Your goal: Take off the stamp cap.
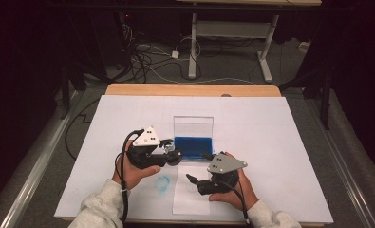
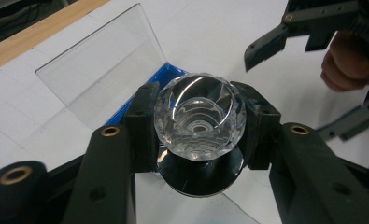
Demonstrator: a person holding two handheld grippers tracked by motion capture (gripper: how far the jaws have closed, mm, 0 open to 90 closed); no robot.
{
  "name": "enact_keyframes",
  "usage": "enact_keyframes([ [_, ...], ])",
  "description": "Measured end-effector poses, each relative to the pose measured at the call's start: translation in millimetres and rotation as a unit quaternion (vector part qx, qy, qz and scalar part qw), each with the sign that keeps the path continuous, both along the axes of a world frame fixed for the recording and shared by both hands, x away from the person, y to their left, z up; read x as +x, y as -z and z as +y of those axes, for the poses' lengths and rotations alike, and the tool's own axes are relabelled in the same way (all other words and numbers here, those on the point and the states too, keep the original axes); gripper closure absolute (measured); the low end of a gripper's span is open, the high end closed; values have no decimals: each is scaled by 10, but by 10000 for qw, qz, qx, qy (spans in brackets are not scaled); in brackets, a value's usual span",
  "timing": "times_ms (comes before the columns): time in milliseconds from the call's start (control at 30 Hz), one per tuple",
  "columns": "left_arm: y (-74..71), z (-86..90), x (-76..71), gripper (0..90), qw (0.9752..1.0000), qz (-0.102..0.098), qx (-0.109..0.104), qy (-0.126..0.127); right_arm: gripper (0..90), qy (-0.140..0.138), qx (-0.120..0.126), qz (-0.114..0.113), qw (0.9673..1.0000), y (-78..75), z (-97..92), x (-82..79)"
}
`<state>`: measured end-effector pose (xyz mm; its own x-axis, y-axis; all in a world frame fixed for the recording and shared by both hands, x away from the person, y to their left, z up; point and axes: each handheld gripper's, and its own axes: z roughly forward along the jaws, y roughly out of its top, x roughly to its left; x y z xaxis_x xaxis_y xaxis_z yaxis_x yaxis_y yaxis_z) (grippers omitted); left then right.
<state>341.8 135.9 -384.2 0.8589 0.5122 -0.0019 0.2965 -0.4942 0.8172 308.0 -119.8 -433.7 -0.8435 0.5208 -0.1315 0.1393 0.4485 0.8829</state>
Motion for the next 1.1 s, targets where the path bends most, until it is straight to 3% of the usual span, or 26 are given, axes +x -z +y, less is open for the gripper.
enact_keyframes([
  [167, 20, -33, -26, 543, 10000, 11, -73, -46, 202, -122, -55, -54, 9999, 36, 163, -11],
  [400, 34, -112, -52, 543, 9999, 28, -163, 27, 217, -219, 24, 37, 9998, 89, 269, -11],
  [633, 69, -182, -65, 544, 9996, 97, -251, 68, 235, -93, 127, 16, 9999, 92, 281, 15],
  [900, 61, -209, -95, 544, 9992, 96, -355, 125, 249, -19, 170, 238, 9996, 157, 258, 79],
  [1100, 98, -271, -93, 543, 9994, 85, -277, 199, 274, 1, 222, 250, 9994, 157, 265, 80],
])
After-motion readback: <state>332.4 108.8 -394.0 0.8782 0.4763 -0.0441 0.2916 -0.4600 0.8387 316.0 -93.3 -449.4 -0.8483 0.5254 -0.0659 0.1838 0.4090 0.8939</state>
